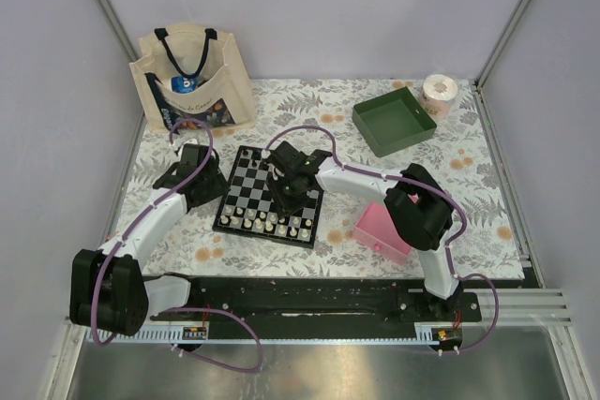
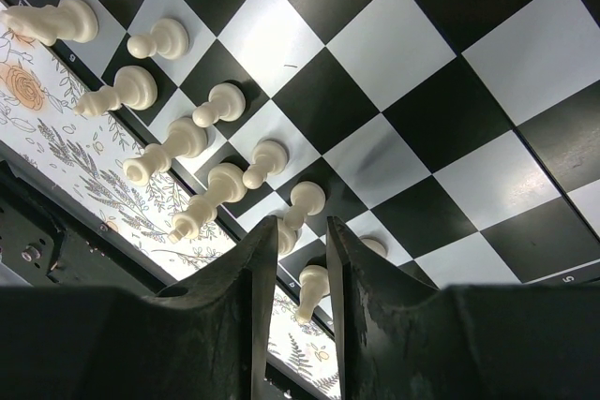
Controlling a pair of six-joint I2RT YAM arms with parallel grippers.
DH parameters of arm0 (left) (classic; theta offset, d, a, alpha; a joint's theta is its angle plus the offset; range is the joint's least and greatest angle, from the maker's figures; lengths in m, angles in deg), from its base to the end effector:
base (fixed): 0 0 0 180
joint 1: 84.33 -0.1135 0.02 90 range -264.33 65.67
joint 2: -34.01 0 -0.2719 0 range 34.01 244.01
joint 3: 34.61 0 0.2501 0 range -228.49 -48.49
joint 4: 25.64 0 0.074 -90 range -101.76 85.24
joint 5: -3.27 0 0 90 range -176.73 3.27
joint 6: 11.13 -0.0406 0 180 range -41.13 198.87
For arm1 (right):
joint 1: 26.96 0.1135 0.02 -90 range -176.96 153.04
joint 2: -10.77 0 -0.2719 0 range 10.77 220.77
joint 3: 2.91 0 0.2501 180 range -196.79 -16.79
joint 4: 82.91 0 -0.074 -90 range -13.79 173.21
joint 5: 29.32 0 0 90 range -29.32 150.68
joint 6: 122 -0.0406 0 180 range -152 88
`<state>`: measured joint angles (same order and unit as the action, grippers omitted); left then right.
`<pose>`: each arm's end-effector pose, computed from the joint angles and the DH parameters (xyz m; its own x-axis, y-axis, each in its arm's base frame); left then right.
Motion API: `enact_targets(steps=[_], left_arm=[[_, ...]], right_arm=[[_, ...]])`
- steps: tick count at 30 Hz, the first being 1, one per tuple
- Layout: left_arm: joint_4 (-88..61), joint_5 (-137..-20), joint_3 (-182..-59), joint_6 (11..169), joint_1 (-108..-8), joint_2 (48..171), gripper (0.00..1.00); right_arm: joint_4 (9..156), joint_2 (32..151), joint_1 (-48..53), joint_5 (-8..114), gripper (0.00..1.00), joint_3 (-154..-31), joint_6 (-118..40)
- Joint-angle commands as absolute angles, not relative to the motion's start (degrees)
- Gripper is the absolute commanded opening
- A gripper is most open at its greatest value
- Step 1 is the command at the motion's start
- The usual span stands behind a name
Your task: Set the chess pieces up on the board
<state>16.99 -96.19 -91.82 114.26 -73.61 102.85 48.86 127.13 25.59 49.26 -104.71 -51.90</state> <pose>0.2306 -0.0369 0.2241 -0.7018 -0.4486 -0.5534 -0.3892 0.8921 -0.2295 0.2580 0.3501 0.1931 -0.7921 -0.4855 -0.3700 -0.5994 0.7332 0.3212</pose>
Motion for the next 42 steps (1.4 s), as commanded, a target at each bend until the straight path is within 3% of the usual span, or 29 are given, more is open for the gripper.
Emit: enact_targets(steps=[1, 9, 14, 42], left_arm=[[15.31, -96.4, -92.26, 113.49, -73.87, 103.18, 0.54], [15.22, -95.88, -92.26, 113.49, -73.87, 103.53, 0.54], [15.22, -95.96, -92.17, 113.41, -73.87, 103.44, 0.54], [15.22, -95.88, -92.26, 113.58, -73.87, 103.53, 0.54]], right_arm=[[48.76, 127.32, 26.04, 49.96, 0.36, -107.05, -51.16], [48.76, 126.96, 26.12, 50.22, 0.3, -106.88, -51.07], [48.58, 127.23, 26.04, 50.05, 0.38, -107.31, -51.07], [47.7, 129.07, 26.21, 49.34, 0.37, -108.72, -50.9]])
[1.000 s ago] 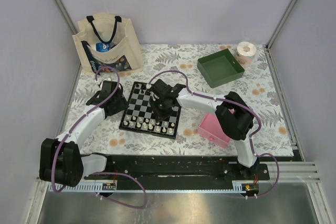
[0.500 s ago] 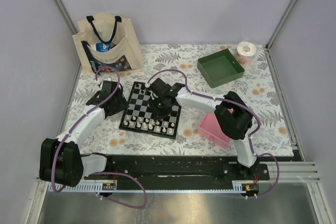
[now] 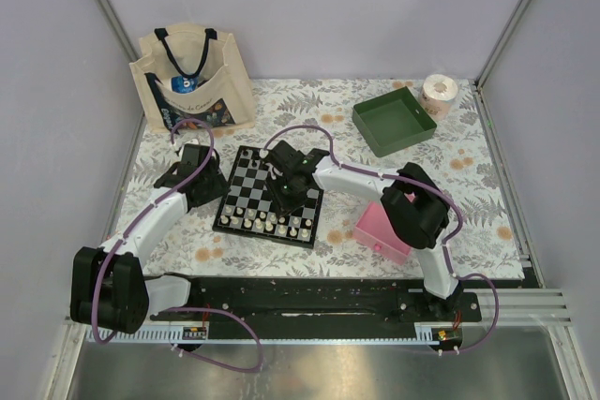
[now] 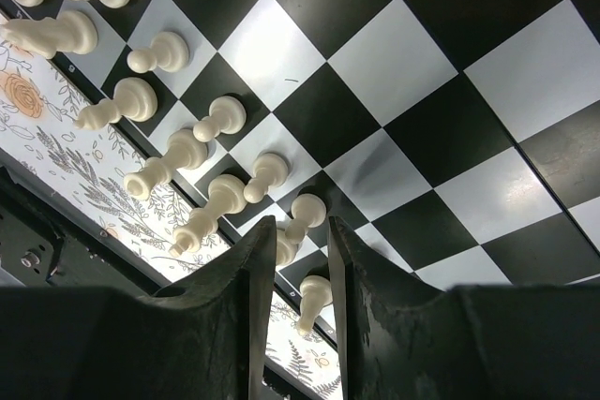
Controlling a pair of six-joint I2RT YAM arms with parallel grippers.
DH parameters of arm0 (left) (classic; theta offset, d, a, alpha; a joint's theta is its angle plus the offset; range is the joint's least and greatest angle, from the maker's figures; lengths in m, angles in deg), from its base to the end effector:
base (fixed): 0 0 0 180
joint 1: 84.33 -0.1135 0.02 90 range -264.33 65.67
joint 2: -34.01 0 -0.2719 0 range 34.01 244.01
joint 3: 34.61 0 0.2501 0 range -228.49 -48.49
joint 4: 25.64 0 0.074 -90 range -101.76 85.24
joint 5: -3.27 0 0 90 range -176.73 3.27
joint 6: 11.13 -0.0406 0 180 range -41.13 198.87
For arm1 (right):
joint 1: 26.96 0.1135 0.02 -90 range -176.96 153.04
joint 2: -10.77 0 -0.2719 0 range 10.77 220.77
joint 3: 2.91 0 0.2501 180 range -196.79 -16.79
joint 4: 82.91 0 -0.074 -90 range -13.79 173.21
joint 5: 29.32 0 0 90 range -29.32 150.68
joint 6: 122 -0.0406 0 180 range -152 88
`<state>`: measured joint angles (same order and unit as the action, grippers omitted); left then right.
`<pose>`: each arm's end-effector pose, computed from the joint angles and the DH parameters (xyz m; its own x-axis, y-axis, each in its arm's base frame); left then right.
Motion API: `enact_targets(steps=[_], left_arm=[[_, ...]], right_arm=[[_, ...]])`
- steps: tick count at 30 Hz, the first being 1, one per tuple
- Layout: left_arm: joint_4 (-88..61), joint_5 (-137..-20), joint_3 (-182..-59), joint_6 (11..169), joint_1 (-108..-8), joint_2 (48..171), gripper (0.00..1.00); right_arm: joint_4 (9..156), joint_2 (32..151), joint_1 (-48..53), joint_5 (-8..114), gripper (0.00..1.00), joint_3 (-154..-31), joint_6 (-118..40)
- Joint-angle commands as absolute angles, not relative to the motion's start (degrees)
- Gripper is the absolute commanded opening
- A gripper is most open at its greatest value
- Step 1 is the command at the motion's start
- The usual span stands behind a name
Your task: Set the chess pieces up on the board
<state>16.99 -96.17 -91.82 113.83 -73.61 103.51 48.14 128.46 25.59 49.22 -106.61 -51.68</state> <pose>0.2318 -0.0371 0.2216 -0.7110 -0.4407 -0.5479 -0.3863 0.8959 -0.2193 0.2616 0.3548 0.1925 -0.7904 -0.4892 -0.3688 -0.6020 0.7317 0.3198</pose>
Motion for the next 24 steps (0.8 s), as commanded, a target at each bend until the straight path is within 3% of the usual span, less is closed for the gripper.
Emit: enact_targets(steps=[1, 8, 16, 24], left_arm=[[15.14, -95.96, -92.17, 113.5, -73.87, 103.53, 0.54], [15.22, -96.23, -92.26, 113.58, -73.87, 103.36, 0.54], [15.31, -96.14, -92.17, 113.5, -73.87, 103.44, 0.54], [15.22, -95.79, -92.43, 113.41, -73.87, 103.62, 0.54]], right_arm=[[47.7, 129.25, 26.21, 49.34, 0.37, -108.72, -50.72], [47.61, 129.34, 26.21, 49.25, 0.34, -108.63, -50.9], [47.53, 128.55, 26.21, 49.34, 0.2, -108.28, -50.63], [47.0, 127.67, 26.3, 50.22, 0.2, -108.02, -50.63]])
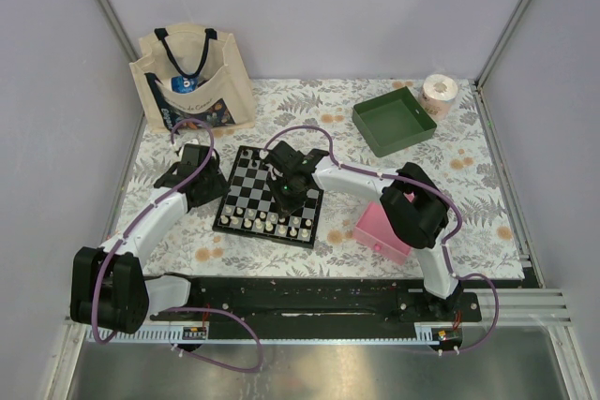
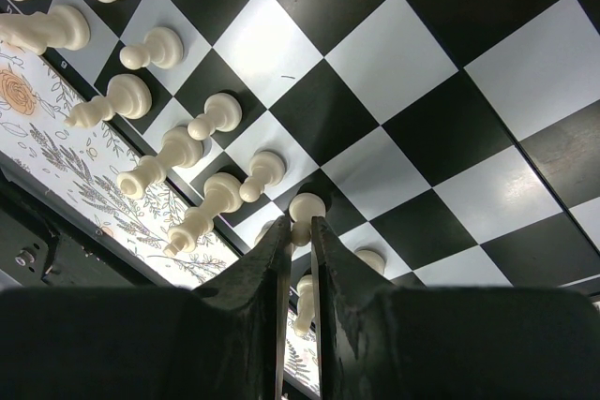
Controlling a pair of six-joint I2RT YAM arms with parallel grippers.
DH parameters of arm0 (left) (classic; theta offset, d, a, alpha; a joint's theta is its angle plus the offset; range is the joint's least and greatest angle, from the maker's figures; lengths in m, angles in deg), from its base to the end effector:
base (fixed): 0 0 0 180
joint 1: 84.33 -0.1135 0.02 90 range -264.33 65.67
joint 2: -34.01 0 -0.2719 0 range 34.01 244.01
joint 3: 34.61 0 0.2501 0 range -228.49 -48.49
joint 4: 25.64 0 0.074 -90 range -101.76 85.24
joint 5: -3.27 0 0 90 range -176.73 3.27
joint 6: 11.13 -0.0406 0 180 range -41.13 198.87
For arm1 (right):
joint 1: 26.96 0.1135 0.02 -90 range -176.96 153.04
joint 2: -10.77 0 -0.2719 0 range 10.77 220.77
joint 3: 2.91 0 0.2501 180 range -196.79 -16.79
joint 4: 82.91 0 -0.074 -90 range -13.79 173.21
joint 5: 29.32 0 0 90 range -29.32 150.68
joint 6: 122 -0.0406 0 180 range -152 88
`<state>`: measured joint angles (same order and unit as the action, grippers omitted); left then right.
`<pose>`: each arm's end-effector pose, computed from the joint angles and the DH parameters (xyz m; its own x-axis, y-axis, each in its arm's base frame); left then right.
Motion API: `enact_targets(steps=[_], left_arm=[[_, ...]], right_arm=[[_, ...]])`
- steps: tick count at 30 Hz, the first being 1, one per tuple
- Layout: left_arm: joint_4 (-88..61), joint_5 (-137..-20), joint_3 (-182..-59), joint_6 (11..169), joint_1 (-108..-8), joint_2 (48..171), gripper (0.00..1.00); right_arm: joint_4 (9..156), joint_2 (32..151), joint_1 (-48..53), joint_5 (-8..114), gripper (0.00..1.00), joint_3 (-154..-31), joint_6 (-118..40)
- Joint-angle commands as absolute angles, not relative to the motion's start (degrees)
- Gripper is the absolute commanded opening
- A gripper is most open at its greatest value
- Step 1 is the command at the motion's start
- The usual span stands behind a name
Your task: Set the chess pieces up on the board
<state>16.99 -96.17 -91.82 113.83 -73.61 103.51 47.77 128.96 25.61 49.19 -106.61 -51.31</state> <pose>0.2318 -0.0371 0.2216 -0.7110 -0.4407 -0.5479 -0.3863 0.8959 -0.2193 0.2615 0.3550 0.1885 -0.7897 -0.4986 -0.3574 -0.6045 0.7319 0.3146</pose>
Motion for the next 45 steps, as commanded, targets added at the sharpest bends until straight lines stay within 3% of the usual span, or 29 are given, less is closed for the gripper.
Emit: enact_targets(steps=[1, 31, 45], left_arm=[[15.22, -95.87, -92.43, 113.41, -73.87, 103.71, 0.53], [15.14, -95.79, -92.26, 113.41, -73.87, 103.8, 0.54], [15.13, -95.7, -92.17, 113.41, -73.96, 103.8, 0.53]], right_arm=[[47.09, 127.49, 26.3, 50.57, 0.2, -107.93, -50.55], [45.59, 126.96, 26.74, 53.12, 0.2, -108.46, -50.19], [45.15, 127.84, 26.91, 52.07, 0.32, -109.42, -50.19]])
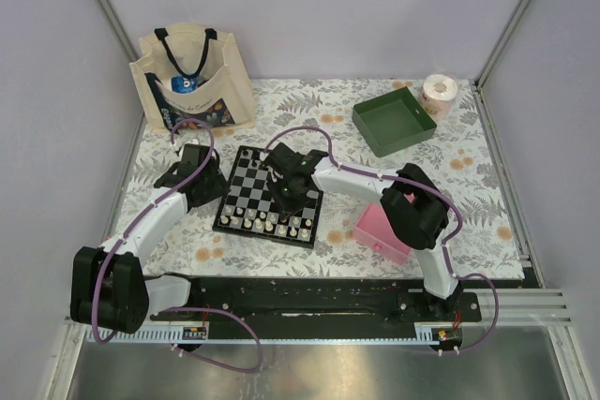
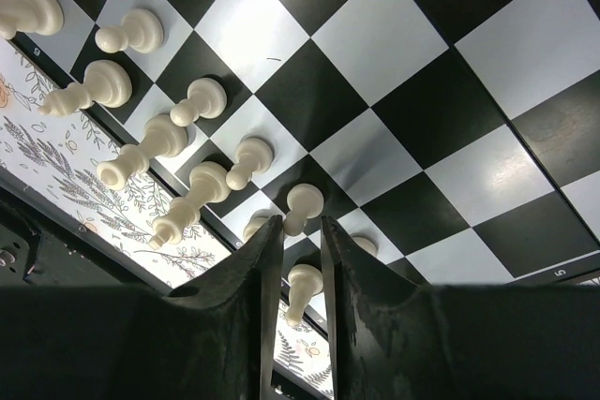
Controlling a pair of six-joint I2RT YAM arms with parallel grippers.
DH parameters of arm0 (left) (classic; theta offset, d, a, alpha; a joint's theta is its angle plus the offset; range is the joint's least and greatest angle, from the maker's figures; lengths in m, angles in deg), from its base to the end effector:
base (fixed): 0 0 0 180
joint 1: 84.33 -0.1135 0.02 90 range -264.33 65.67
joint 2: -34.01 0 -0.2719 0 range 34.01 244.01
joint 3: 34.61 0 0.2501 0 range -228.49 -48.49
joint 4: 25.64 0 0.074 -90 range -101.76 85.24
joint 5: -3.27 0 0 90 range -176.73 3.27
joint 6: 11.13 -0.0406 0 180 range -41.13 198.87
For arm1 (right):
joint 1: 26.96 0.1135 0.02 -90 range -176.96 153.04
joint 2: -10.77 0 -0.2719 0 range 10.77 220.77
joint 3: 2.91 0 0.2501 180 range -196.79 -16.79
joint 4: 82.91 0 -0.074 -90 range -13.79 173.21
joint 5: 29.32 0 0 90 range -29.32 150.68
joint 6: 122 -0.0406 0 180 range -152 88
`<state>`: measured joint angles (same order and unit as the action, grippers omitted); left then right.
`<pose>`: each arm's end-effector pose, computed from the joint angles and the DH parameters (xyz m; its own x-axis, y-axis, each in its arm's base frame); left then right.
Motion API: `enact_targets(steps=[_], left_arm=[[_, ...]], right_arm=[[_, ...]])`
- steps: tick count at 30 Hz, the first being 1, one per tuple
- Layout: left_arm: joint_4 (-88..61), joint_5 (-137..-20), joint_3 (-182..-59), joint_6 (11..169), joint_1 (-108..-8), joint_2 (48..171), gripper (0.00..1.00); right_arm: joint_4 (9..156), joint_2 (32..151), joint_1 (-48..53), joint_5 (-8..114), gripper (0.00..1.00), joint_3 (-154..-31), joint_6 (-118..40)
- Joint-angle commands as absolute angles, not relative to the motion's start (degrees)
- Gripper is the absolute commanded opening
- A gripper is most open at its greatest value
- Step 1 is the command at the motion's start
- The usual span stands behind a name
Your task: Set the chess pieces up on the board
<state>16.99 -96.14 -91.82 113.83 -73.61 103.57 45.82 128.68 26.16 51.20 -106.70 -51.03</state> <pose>0.2319 -0.0372 0.2214 -0.7118 -0.4406 -0.5470 -0.3862 0.8960 -0.2191 0.2571 0.3538 0.1891 -0.7865 -0.5124 -0.3449 -0.6069 0.7449 0.2773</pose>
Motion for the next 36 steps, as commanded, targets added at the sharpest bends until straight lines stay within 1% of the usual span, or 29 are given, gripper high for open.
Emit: enact_targets(steps=[1, 7, 11, 13, 16, 18, 20, 22, 25, 26, 27, 28, 29, 30, 32, 36], left_arm=[[15.14, -95.7, -92.17, 113.41, -73.87, 103.8, 0.53], [15.4, -95.96, -92.17, 113.49, -73.87, 103.36, 0.54], [15.66, -96.58, -92.26, 113.67, -73.96, 102.74, 0.54], [15.84, -97.1, -92.17, 113.84, -73.87, 102.39, 0.54], [15.93, -97.81, -92.08, 114.28, -73.87, 101.69, 0.55], [16.19, -98.42, -92.17, 114.55, -73.87, 101.25, 0.57], [16.37, -99.12, -92.08, 114.9, -73.96, 100.99, 0.58], [16.54, -99.65, -91.99, 115.43, -74.13, 100.63, 0.71], [16.37, -99.48, -91.91, 115.78, -74.13, 99.76, 0.77], [16.45, -99.57, -91.91, 115.95, -74.22, 99.32, 0.82], [16.63, -99.65, -92.08, 116.13, -74.22, 98.97, 0.85], [16.8, -99.83, -92.17, 116.48, -74.22, 98.79, 0.92], [17.15, -100.09, -92.43, 116.74, -74.22, 98.35, 0.97], [17.42, -100.44, -92.61, 116.92, -74.22, 98.17, 0.99], [18.03, -101.06, -93.13, 117.36, -74.22, 97.65, 0.99], [18.39, -103.51, -93.75, 118.24, -74.31, 96.94, 0.99]], right_arm=[[45.24, 127.84, 26.91, 51.8, 0.33, -109.51, -50.19], [44.89, 128.02, 26.91, 51.71, 0.36, -112.06, -50.11], [44.54, 126.8, 26.91, 53.03, 0.4, -112.41, -49.93], [44.63, 125.39, 26.91, 54.52, 0.45, -111.71, -49.58], [44.89, 122.23, 26.83, 57.41, 0.48, -110.14, -48.44], [45.68, 119.86, 26.74, 59.09, 0.56, -108.73, -48.0], [46.64, 117.31, 26.65, 60.41, 0.59, -106.97, -47.65], [48.13, 114.67, 26.39, 61.91, 0.62, -105.04, -47.65], [50.59, 110.81, 25.77, 62.52, 0.68, -101.79, -48.17], [51.38, 109.66, 25.51, 62.61, 0.72, -100.56, -48.43], [52.26, 108.34, 25.16, 62.87, 0.75, -99.42, -48.87], [52.79, 107.11, 24.72, 63.05, 0.77, -98.36, -49.14], [53.32, 106.06, 24.11, 63.4, 0.86, -97.22, -49.58], [53.67, 104.57, 23.41, 63.84, 0.92, -96.16, -49.75], [54.29, 101.75, 21.13, 64.54, 0.99, -93.62, -50.37], [55.61, 93.85, 13.67, 65.25, 1.0, -87.9, -51.6]])
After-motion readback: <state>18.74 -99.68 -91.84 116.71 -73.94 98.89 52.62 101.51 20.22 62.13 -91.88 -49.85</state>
